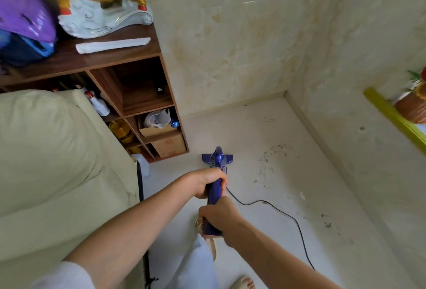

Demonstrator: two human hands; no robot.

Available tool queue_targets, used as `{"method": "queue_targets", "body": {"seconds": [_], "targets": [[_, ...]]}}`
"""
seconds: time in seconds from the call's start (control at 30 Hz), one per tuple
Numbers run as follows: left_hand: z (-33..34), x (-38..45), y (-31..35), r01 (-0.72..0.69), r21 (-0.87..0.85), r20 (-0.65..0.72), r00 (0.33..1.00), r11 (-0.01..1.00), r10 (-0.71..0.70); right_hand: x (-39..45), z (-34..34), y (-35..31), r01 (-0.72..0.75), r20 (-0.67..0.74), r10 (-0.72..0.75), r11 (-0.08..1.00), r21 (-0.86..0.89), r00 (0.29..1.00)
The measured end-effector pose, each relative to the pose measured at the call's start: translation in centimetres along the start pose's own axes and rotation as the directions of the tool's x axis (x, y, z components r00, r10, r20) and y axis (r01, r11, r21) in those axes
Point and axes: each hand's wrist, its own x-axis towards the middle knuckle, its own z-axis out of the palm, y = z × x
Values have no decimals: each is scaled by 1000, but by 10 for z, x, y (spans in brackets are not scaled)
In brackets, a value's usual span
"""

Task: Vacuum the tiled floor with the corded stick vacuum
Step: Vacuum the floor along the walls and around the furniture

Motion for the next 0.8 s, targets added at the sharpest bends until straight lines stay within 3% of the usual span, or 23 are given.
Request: {"method": "queue_targets", "body": {"seconds": [0.1, 0.27, 0.63, 0.8], "targets": [[-24, -11, -7, 55, 113, -6, 998, 992, -55, 4, 38, 3, -32, 55, 23, 982, 186, 998], [-66, -4, 12, 103, 123, -17, 995, 987, -101, 26, 65, -30, -63, 90, 41, 962, 266, 995], [-91, 70, 96, -72, 193, -34, 996, 979, 80, 94, 23, -111, -71, 31, 65, 965, 253, 997], [-95, 114, 130, -89, 191, 12, 996, 978, 88, 133, 2, -134, -69, -53, 81, 978, 197, 995]]}}
